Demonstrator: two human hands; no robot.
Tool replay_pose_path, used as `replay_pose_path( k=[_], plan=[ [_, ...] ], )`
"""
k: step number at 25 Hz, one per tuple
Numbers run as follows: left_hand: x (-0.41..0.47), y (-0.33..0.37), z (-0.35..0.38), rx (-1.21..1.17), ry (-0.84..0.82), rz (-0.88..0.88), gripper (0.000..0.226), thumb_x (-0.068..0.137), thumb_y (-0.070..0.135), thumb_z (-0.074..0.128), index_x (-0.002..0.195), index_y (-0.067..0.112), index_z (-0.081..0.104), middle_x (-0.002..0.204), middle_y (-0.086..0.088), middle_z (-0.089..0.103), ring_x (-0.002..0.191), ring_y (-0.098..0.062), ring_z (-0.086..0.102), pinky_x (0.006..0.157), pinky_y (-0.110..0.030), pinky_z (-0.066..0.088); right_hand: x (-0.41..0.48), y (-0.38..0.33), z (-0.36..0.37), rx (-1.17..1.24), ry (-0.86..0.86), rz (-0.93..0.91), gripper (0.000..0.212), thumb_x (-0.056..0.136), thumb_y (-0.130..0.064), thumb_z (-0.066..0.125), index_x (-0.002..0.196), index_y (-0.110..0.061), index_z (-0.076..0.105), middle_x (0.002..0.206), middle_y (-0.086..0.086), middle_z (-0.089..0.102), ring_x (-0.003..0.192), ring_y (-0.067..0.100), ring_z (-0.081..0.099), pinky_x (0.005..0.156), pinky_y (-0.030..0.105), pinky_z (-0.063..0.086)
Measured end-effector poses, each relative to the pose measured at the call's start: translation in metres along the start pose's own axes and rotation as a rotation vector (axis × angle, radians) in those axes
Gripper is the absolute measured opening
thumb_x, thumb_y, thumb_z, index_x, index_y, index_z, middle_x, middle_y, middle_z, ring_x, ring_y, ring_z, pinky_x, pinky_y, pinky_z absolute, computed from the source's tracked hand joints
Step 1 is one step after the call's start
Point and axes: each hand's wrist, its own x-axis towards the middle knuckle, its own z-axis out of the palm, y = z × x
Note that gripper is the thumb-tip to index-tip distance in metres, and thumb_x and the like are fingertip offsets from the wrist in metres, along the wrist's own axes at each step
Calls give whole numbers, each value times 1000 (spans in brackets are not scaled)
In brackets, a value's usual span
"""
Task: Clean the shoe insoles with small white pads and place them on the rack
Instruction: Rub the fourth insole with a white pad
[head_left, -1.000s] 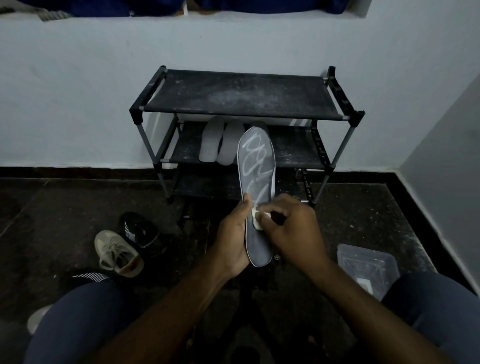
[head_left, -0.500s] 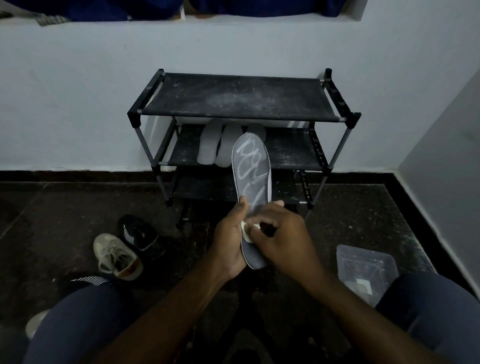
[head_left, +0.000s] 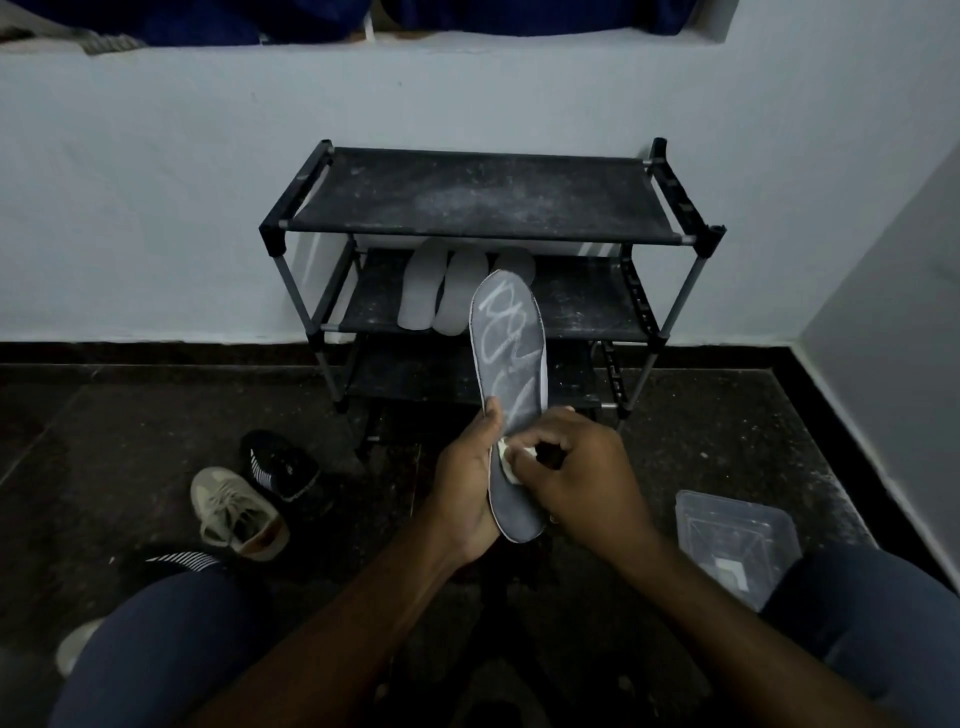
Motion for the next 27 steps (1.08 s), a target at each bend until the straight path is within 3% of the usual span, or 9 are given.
replay_pose_path(
  k=[2, 5, 10, 14, 18, 22, 27],
  plan=[
    [2, -3, 1, -21, 33, 4, 66, 105, 49, 33, 145, -2, 47, 134, -22, 63, 123, -29, 63, 98, -36, 55, 5, -1, 2, 4, 60, 22, 9, 86, -10, 77, 87, -18, 80, 86, -12, 70, 81, 4, 67, 75, 26, 54],
    [3, 0, -1, 20, -3, -12, 72, 105, 53, 28, 146, -5, 45, 144, -22, 56, 135, -28, 54, 110, -34, 47, -3, -7, 11, 28, 24, -15, 11, 85, -6, 77, 88, -16, 80, 86, -11, 70, 83, 4, 67, 77, 16, 49],
    [3, 6, -6, 16, -42, 31, 71, 107, 51, 21, 147, -3, 44, 149, -19, 51, 139, -29, 50, 110, -39, 44, -4, 3, 0, 17, 20, 107, 13, 85, -13, 78, 85, -26, 80, 91, -19, 74, 94, 2, 64, 82, 20, 50],
    [8, 6, -10, 33, -34, 41, 72, 107, 53, 22, 149, -2, 42, 150, -21, 49, 143, -32, 45, 117, -44, 36, -3, 1, -3, 190, 22, 195, 14, 85, -5, 78, 81, -18, 80, 86, -12, 76, 83, 5, 72, 81, 34, 58],
    [8, 7, -14, 63, -33, 30, 74, 105, 55, 25, 148, -3, 44, 151, -22, 48, 143, -33, 44, 120, -45, 31, -1, 2, -3, 232, -5, 187, 12, 86, -3, 77, 82, -15, 80, 87, -9, 76, 84, 8, 73, 83, 38, 59],
    [4, 19, -9, 103, 15, 42, 72, 104, 56, 25, 130, 2, 65, 139, -20, 61, 130, -30, 59, 112, -45, 41, -1, 2, -4, 244, -80, 157, 12, 87, -3, 77, 83, -14, 80, 89, -8, 76, 87, 8, 73, 84, 35, 59],
    [3, 25, -9, 119, 80, 36, 77, 103, 60, 24, 135, -1, 57, 137, -23, 61, 129, -31, 60, 108, -44, 45, -6, 1, -3, 145, -125, 84, 11, 88, -6, 77, 86, -16, 81, 93, -12, 75, 91, 5, 71, 83, 25, 56]
  ],
)
